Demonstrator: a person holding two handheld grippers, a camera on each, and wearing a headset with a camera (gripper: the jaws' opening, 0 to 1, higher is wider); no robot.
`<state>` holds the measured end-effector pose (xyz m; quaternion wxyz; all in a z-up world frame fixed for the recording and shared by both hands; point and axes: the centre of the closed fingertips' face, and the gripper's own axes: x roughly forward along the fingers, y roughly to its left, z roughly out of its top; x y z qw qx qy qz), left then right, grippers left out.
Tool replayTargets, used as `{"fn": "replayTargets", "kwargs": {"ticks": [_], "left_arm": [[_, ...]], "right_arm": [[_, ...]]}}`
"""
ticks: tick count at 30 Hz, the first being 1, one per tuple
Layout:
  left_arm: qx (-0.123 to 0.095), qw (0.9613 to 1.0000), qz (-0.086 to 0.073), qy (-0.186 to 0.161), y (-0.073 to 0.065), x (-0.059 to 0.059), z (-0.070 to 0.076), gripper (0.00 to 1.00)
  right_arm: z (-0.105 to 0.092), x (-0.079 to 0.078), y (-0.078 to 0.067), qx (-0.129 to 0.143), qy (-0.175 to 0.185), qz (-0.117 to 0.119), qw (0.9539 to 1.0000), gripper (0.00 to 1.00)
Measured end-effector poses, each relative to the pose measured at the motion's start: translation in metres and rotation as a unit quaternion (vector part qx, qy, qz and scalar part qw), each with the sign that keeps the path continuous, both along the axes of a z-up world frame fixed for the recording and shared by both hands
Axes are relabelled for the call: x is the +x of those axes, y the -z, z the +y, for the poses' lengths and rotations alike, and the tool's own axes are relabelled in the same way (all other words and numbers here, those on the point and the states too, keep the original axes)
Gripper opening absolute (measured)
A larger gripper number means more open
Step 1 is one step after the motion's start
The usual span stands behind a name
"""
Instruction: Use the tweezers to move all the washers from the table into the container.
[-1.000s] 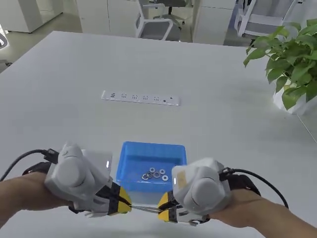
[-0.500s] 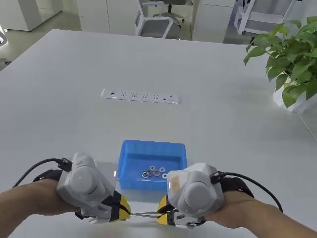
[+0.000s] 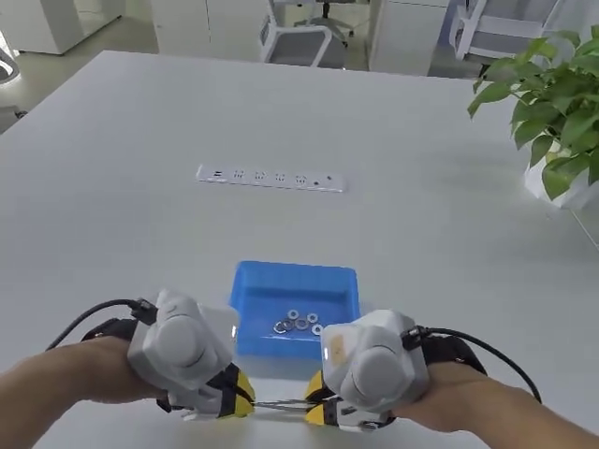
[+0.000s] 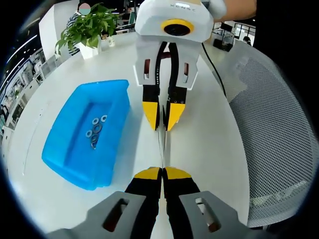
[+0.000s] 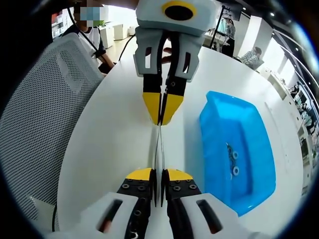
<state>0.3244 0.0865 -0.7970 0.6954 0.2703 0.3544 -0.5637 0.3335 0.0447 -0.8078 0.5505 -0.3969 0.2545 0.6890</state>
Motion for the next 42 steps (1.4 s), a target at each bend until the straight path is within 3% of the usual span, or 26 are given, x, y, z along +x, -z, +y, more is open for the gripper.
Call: {"fn": "replayTargets", "kwargs": {"ticks": [9,26,32,42], "left_arm": [[0.009,1.0,0.002,-0.002,0.005,0.0,0.001,0.05],[0.004,0.9997,0.024,-0.005,0.009,-0.004,-0.002,0.06],[0.003,0.9995,0.031,-0.009,0.008,-0.005,-0.001,0.06],[0.008,0.9995,0.028,-0.01,0.007,-0.007,0.0,0.09]], "right_arm": [[0.001,0.0,-0.001,-0.002,0.004,0.005,1.0,0.11],[-0.004,-0.002,0.0,-0.019,0.012,0.02,0.9995,0.12],[-0.006,-0.001,0.0,-0.025,0.01,0.018,0.9995,0.12],[-0.011,0.002,-0.001,-0.03,0.012,0.005,0.9995,0.16]]}}
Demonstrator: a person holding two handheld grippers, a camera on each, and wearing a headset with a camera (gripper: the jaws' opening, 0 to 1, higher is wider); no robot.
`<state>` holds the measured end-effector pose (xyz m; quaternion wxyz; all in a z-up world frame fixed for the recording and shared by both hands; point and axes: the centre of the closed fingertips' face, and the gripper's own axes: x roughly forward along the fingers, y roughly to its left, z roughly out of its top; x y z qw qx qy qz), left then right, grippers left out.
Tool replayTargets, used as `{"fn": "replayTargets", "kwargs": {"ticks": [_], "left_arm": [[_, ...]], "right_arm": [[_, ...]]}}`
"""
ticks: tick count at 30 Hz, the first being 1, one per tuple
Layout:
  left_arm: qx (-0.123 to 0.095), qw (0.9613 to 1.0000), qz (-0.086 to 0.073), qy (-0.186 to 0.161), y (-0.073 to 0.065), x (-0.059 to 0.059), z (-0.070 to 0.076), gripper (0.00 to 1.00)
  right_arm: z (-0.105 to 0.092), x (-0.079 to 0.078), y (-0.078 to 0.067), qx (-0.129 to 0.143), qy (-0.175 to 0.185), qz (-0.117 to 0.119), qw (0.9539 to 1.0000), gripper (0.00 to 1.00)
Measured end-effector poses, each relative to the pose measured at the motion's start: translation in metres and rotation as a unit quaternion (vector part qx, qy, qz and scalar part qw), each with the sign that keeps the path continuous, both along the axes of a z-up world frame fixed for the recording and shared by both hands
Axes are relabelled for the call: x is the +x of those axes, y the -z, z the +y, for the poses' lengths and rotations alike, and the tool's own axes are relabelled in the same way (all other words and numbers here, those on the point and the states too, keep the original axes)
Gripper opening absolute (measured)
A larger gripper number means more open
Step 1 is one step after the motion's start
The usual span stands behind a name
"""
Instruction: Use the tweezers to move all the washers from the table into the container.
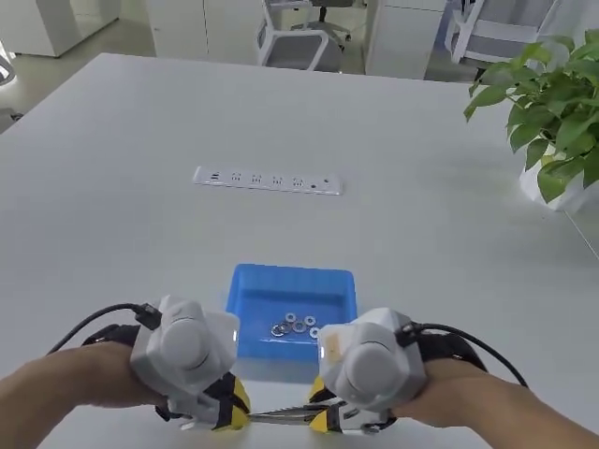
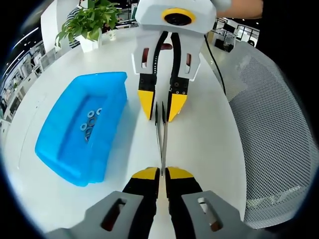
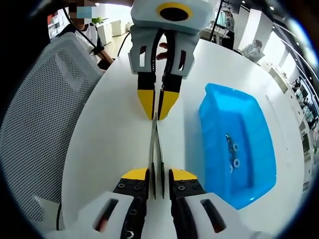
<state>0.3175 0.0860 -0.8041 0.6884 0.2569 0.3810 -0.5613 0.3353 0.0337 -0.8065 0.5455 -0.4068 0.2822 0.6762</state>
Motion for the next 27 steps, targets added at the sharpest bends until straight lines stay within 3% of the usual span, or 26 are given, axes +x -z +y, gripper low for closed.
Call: {"fn": "replayTargets", "kwargs": {"ticks": [7,14,17,23,24,27], "left_arm": [[-0.004,1.0,-0.005,-0.007,-0.005,0.002,0.0,0.14],[-0.015,0.9993,-0.003,-0.035,-0.017,0.001,0.006,0.22],[-0.04,0.9971,-0.004,-0.064,-0.029,0.002,0.006,0.26],[-0.076,0.9905,-0.02,-0.113,-0.051,0.006,0.012,0.33],[-0.083,0.9886,-0.028,-0.122,-0.056,0.009,0.013,0.34],[-0.097,0.9836,-0.033,-0.148,-0.064,0.012,0.017,0.41]], "right_arm": [[-0.002,0.0,-0.009,0.007,0.011,0.0,0.9999,0.19],[-0.008,0.008,-0.026,0.03,0.05,-0.003,0.9983,0.25],[-0.015,0.012,-0.037,0.047,0.078,-0.004,0.9958,0.27],[-0.033,0.024,-0.057,0.085,0.151,-0.005,0.9849,0.32],[-0.038,0.027,-0.061,0.094,0.167,-0.007,0.9815,0.33],[-0.047,0.032,-0.069,0.109,0.198,-0.008,0.9741,0.37]]}}
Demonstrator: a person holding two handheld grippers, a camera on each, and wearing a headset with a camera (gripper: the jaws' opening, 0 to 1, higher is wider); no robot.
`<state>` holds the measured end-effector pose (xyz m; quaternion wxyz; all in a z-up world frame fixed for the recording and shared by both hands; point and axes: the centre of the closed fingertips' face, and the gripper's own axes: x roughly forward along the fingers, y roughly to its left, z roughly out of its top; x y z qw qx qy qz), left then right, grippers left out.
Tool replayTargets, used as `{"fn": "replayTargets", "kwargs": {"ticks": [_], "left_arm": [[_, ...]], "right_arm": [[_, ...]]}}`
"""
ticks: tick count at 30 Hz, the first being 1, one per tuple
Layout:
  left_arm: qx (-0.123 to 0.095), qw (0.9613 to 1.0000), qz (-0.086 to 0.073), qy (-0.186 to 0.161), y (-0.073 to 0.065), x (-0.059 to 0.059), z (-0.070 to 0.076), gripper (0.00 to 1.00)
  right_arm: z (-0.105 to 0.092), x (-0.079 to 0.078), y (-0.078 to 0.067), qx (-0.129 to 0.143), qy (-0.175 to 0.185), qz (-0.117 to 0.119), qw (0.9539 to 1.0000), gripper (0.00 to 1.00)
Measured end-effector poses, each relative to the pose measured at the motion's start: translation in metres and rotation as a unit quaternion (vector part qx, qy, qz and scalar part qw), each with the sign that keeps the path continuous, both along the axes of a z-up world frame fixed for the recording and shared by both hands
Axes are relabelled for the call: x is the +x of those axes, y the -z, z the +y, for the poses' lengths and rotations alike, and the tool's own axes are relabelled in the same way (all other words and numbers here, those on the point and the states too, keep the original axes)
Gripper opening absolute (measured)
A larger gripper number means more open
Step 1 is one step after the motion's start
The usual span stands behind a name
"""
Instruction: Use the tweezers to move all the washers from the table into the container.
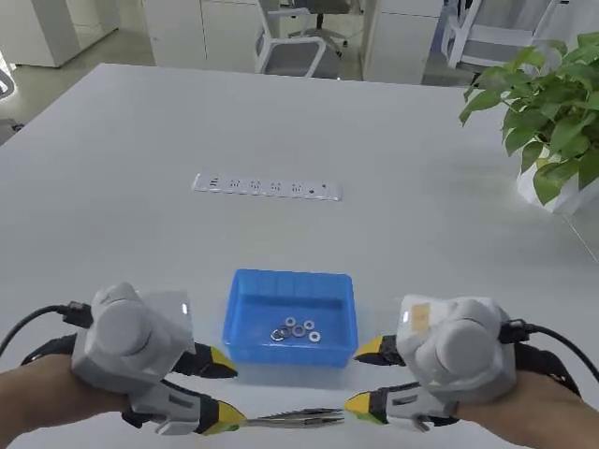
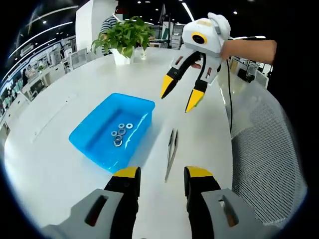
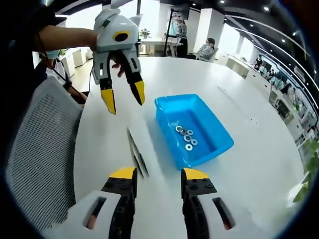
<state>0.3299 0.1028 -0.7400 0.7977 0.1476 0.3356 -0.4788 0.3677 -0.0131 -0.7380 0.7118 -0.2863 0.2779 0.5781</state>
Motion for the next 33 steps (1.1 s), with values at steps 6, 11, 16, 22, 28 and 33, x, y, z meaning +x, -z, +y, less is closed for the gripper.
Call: {"fn": "replayTargets", "kwargs": {"ticks": [6,11,16,22,28,33], "left_arm": [[-0.026,0.9988,-0.029,-0.031,-0.018,0.006,0.002,0.53],[-0.062,0.9943,-0.056,-0.067,-0.035,0.013,0.003,0.62],[-0.08,0.9894,-0.071,-0.098,-0.039,0.014,0.007,0.76],[-0.068,0.9899,-0.075,-0.1,-0.036,0.009,0.006,0.88],[-0.053,0.9905,-0.079,-0.099,-0.033,0.005,0.007,0.98],[-0.043,0.9918,-0.069,-0.099,-0.028,-0.002,0.009,0.99]], "right_arm": [[-0.015,0.01,-0.016,0.042,0.048,-0.008,0.9979,0.45],[-0.03,0.013,-0.023,0.073,0.082,-0.013,0.9939,0.55],[-0.047,0.012,-0.022,0.086,0.112,-0.011,0.99,0.66],[-0.056,0.006,-0.017,0.098,0.121,-0.002,0.9878,0.81],[-0.06,0.004,-0.016,0.101,0.13,-0.001,0.9863,0.92],[-0.058,0.003,-0.017,0.104,0.132,-0.001,0.9857,0.97]]}}
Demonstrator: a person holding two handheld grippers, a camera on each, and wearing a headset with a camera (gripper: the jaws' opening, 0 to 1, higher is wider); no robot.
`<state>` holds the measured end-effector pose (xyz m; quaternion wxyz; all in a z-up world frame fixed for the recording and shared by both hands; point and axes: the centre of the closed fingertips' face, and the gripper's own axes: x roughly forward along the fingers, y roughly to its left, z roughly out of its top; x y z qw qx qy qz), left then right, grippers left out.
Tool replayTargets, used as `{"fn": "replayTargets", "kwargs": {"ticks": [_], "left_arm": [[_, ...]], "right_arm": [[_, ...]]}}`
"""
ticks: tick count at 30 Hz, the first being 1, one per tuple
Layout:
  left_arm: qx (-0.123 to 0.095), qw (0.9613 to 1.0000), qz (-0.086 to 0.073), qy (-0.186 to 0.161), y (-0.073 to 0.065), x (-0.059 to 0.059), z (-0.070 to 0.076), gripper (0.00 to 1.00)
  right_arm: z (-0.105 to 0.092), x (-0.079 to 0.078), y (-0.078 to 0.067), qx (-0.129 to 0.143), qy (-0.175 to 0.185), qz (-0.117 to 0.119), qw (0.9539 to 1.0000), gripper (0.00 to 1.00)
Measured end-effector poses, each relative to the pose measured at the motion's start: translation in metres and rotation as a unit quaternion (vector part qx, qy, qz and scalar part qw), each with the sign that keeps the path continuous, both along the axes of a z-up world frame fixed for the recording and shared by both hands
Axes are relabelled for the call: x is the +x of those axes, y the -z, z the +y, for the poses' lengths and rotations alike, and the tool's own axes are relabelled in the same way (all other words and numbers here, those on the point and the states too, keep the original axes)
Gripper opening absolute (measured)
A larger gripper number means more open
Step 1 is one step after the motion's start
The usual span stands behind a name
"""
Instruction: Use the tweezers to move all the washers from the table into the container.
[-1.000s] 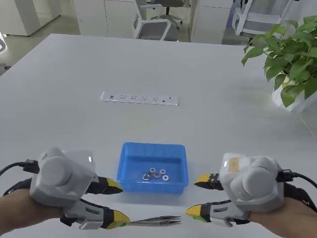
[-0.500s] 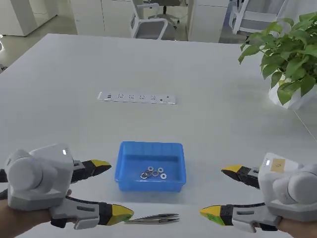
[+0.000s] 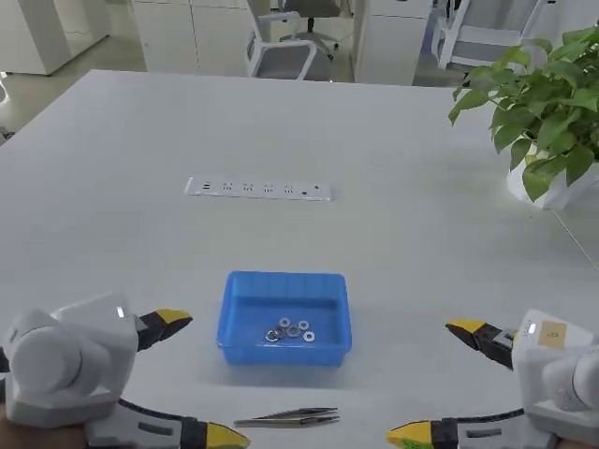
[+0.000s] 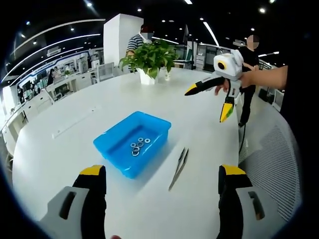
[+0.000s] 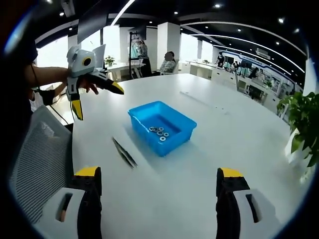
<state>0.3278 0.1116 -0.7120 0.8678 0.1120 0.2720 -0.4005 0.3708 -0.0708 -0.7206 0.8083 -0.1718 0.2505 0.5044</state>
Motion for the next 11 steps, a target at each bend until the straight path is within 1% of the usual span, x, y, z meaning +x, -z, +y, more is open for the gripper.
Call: {"fn": "replayTargets", "kwargs": {"ticks": [1,4,7,11], "left_arm": [[0.001,1.0,0.004,-0.001,0.0012,-0.0013,0.0005,0.99],[0.006,1.0,0.004,-0.002,0.0025,-0.0023,0.0019,0.99],[-0.004,0.9999,0.005,-0.011,-0.0001,-0.0019,0.0036,0.99],[-0.007,0.9998,0.001,-0.017,-0.0021,-0.0007,0.0046,0.99]], "right_arm": [[0.0011,-0.0014,0.0018,-0.003,-0.001,0.003,1.0,0.98],[0.0027,-0.003,0.0031,-0.004,-0.004,0.003,1.0,1.0],[0.0038,-0.0045,0.0026,-0.002,-0.003,0.005,1.0,1.0],[0.003,-0.0058,0.0028,-0.002,-0.002,0.006,1.0,1.0]]}}
